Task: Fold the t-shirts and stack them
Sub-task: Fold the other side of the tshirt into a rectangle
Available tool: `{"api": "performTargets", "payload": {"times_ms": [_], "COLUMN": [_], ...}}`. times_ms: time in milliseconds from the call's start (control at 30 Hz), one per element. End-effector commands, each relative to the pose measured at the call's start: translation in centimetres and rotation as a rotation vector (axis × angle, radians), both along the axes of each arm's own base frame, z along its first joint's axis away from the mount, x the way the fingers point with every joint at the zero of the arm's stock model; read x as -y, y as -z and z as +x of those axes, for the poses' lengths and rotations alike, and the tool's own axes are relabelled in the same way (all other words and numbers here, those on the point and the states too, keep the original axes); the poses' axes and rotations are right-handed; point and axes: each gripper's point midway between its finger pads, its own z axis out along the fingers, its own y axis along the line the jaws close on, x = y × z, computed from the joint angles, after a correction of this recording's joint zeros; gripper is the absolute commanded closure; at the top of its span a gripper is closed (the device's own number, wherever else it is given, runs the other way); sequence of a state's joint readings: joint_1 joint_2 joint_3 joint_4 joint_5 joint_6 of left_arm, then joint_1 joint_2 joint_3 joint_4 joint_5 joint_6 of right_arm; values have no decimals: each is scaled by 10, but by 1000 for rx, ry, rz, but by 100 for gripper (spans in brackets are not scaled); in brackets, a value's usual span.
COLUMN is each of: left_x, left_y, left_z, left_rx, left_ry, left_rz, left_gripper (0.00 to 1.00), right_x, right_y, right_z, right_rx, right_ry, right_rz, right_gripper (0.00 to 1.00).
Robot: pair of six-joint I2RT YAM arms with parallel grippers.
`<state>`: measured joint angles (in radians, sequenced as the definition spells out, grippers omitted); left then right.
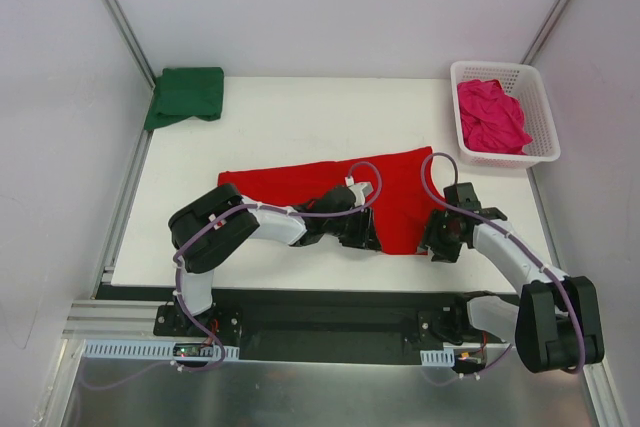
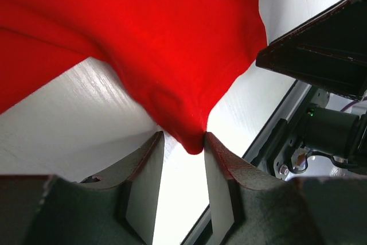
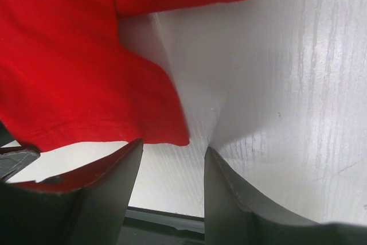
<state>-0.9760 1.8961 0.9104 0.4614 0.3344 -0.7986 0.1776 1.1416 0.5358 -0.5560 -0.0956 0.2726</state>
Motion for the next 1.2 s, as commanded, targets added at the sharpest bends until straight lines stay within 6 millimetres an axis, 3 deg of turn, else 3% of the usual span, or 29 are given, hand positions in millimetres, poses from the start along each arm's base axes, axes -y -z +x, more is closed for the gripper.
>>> {"api": "performTargets", "payload": {"times_ms": [0, 967, 1100, 1167], "left_x": [-8, -10, -12, -12], "left_y": [15, 20, 22, 23], "left_z": [4, 4, 3, 3], "left_rx": [34, 21, 18, 18], "left_ry": [-8, -15, -15, -16], "left_rz": [88, 110, 116, 117], "left_gripper": [66, 68, 71, 80], "right_x": [-3, -3, -3, -4], "right_y": [-2, 9, 9, 9], "right_z": [11, 33, 36, 37], "right_rx": [26, 19, 20, 17], "right_ry": [9, -7, -9, -12], "right_rz": [17, -10, -14, -11], "right_gripper": [50, 52, 55, 61]}}
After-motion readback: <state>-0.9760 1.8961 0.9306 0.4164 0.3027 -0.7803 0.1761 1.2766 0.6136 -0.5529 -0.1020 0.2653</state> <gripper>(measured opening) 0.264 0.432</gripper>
